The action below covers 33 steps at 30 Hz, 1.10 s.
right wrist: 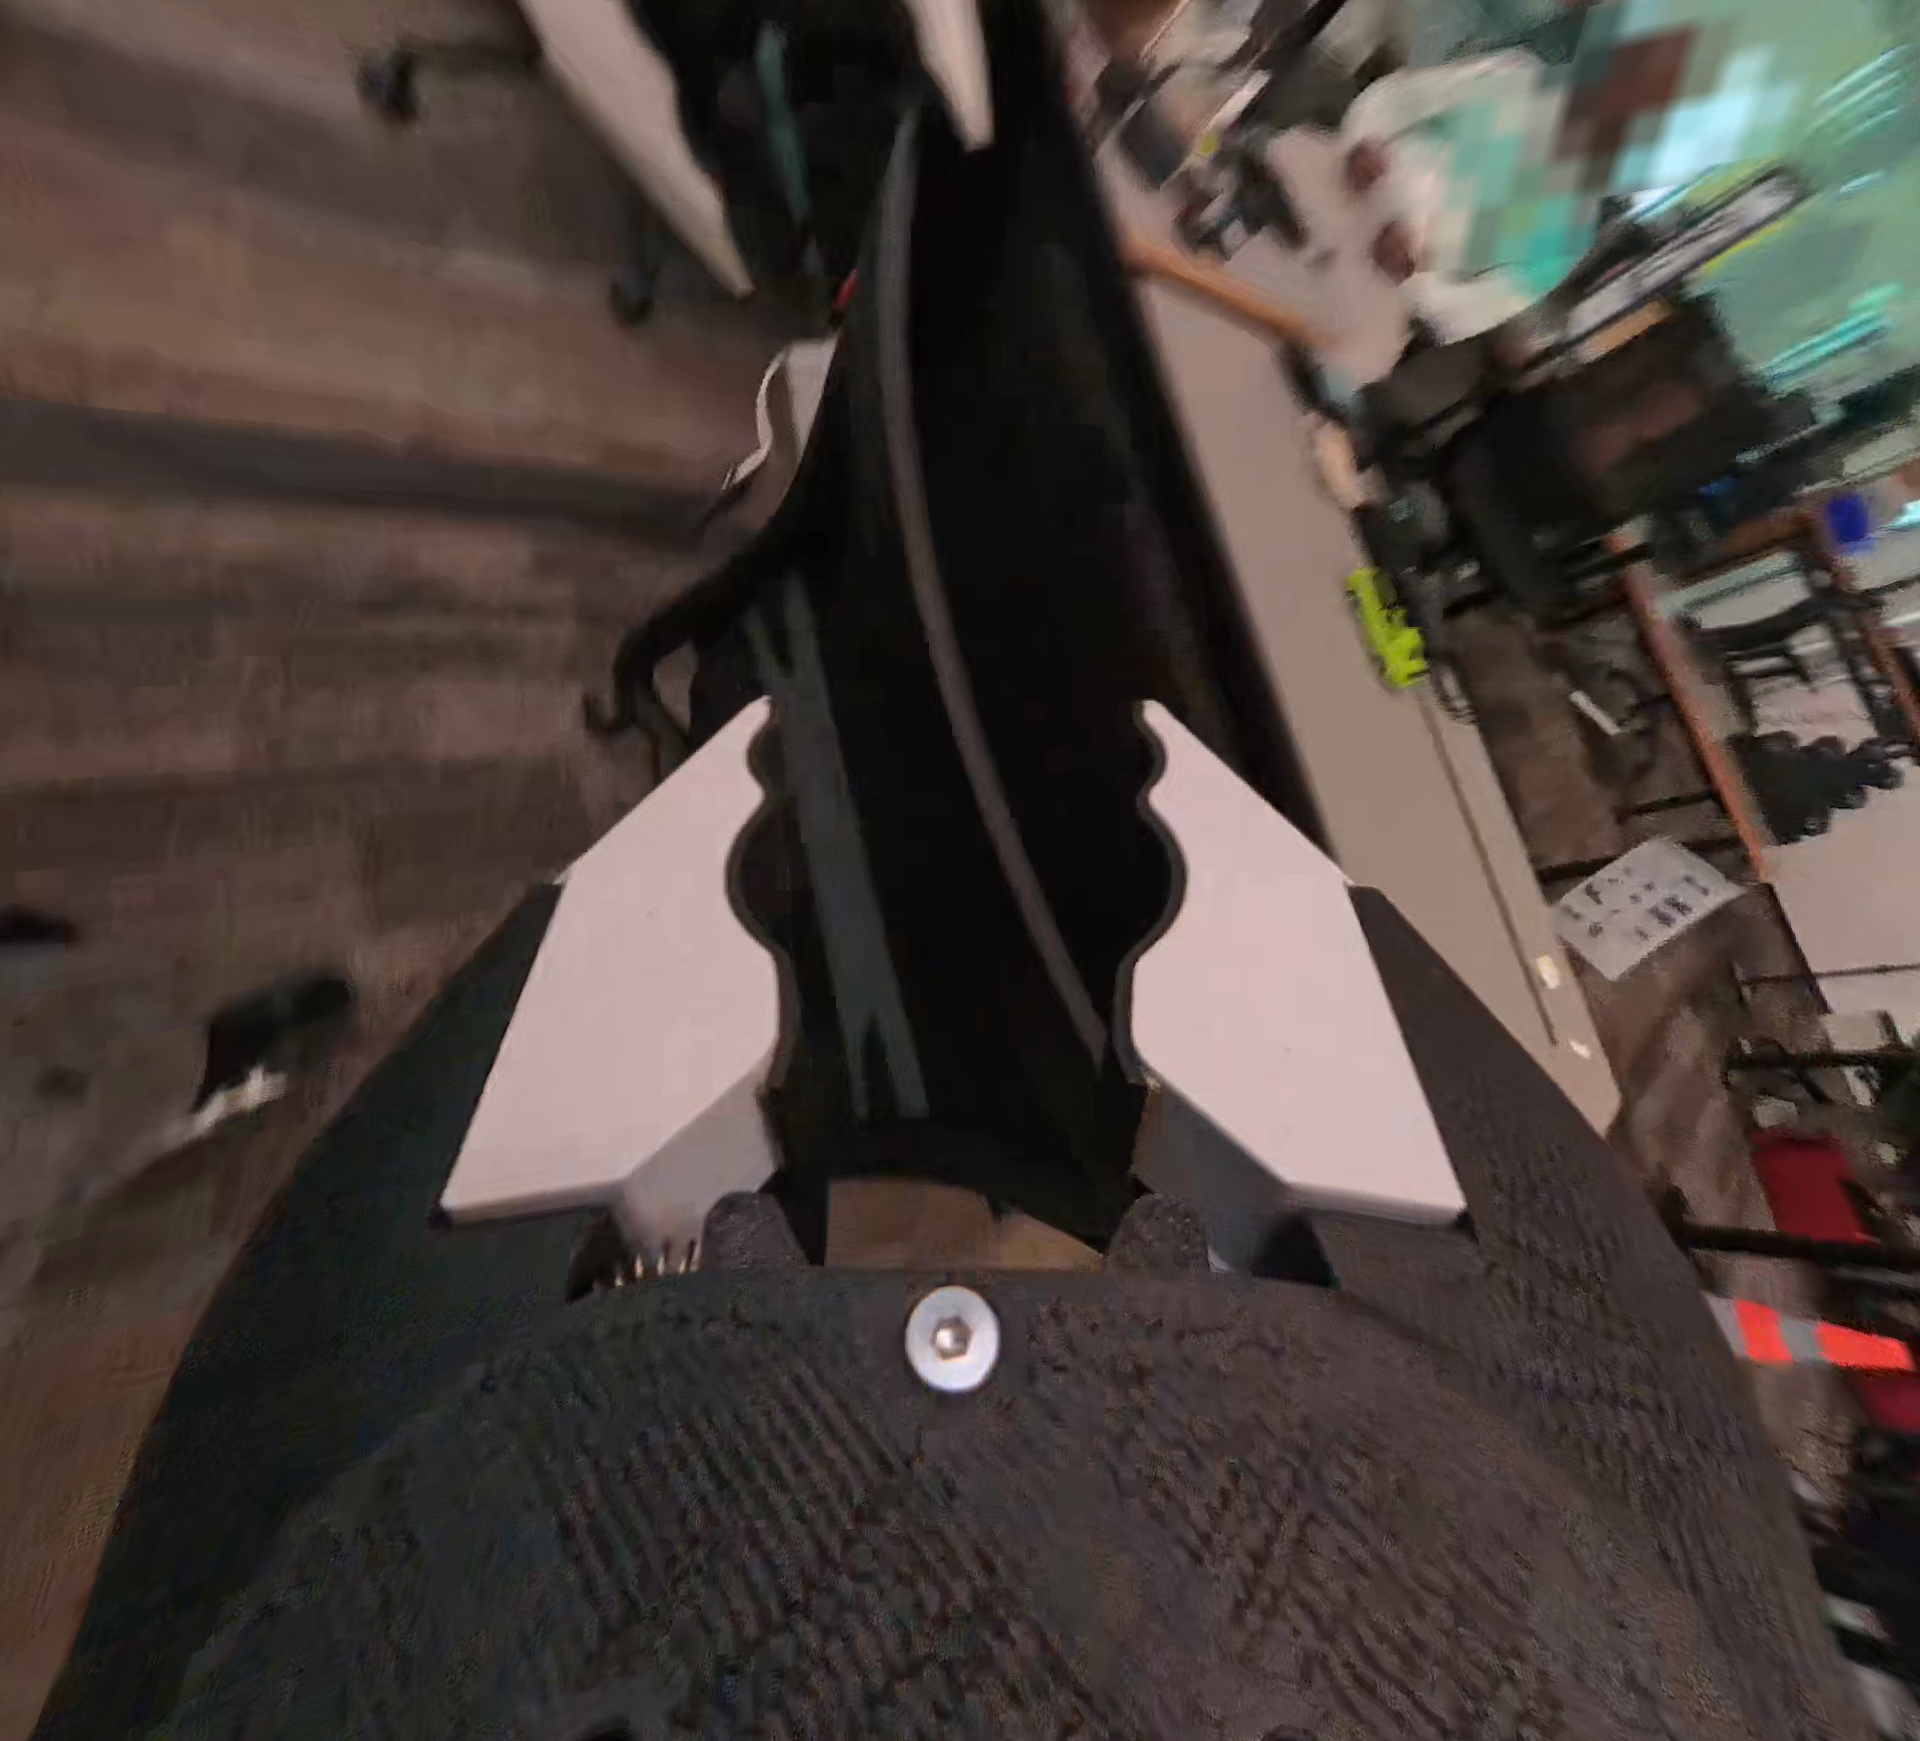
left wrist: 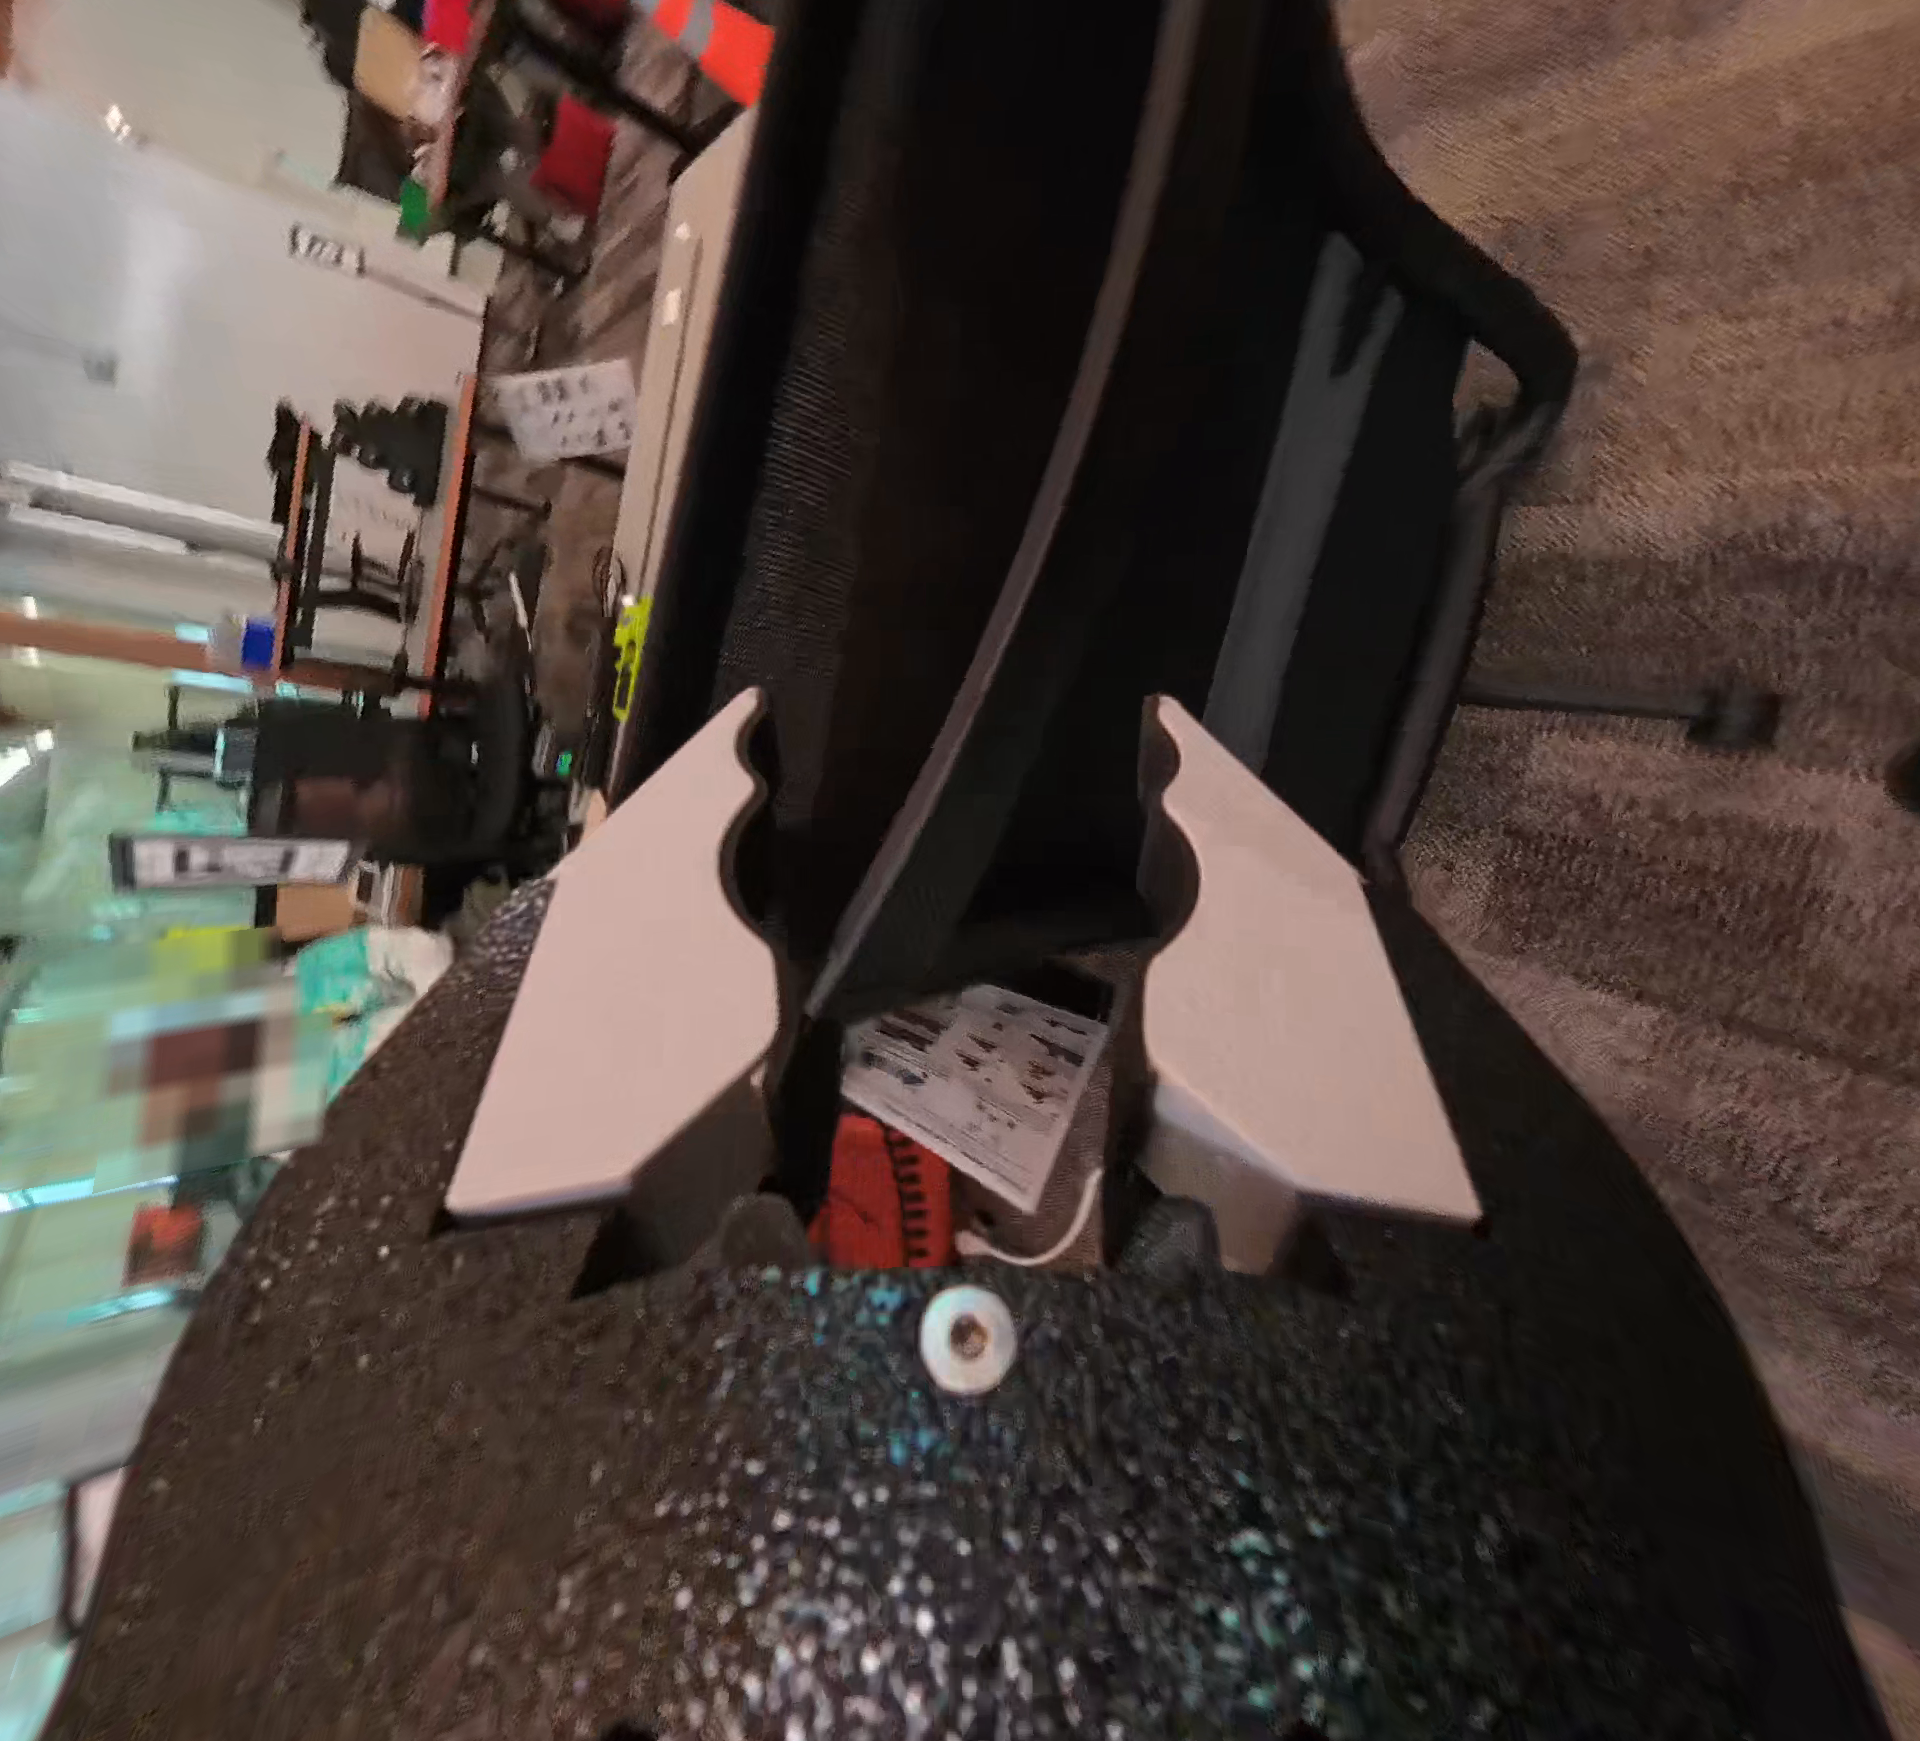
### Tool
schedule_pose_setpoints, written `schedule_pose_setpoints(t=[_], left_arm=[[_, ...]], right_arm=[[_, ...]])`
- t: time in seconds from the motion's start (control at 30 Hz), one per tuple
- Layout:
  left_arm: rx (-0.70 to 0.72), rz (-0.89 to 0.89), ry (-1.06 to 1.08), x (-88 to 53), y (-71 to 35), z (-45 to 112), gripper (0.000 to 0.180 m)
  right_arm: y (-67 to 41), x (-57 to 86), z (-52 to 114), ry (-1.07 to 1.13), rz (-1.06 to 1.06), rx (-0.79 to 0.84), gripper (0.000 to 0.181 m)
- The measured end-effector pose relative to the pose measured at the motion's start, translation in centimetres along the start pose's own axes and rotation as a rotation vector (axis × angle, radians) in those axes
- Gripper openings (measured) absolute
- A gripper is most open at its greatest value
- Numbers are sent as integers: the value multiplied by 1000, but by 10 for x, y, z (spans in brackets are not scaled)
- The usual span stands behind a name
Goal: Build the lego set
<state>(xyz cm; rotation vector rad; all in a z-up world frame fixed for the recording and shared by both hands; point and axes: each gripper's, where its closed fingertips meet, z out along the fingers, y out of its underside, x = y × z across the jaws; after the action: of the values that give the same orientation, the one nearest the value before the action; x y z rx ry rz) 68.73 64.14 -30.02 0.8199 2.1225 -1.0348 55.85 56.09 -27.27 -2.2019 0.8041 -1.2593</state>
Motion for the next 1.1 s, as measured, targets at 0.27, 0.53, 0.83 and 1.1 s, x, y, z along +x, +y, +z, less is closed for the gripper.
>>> schedule_pose_setpoints(t=[0.27,0.53,0.83,1.1], left_arm=[[-146,198,90,29,-29,79,31],[-148,102,100,33,-44,84,29],[-214,33,195,3,10,80,27],[-269,25,194,-27,31,115,26]], right_arm=[[156,34,47,-73,-251,-626,49],[167,48,48,-178,-326,-590,22],[124,35,80,-199,-324,-428,22],[134,67,111,-170,-299,-463,22]])
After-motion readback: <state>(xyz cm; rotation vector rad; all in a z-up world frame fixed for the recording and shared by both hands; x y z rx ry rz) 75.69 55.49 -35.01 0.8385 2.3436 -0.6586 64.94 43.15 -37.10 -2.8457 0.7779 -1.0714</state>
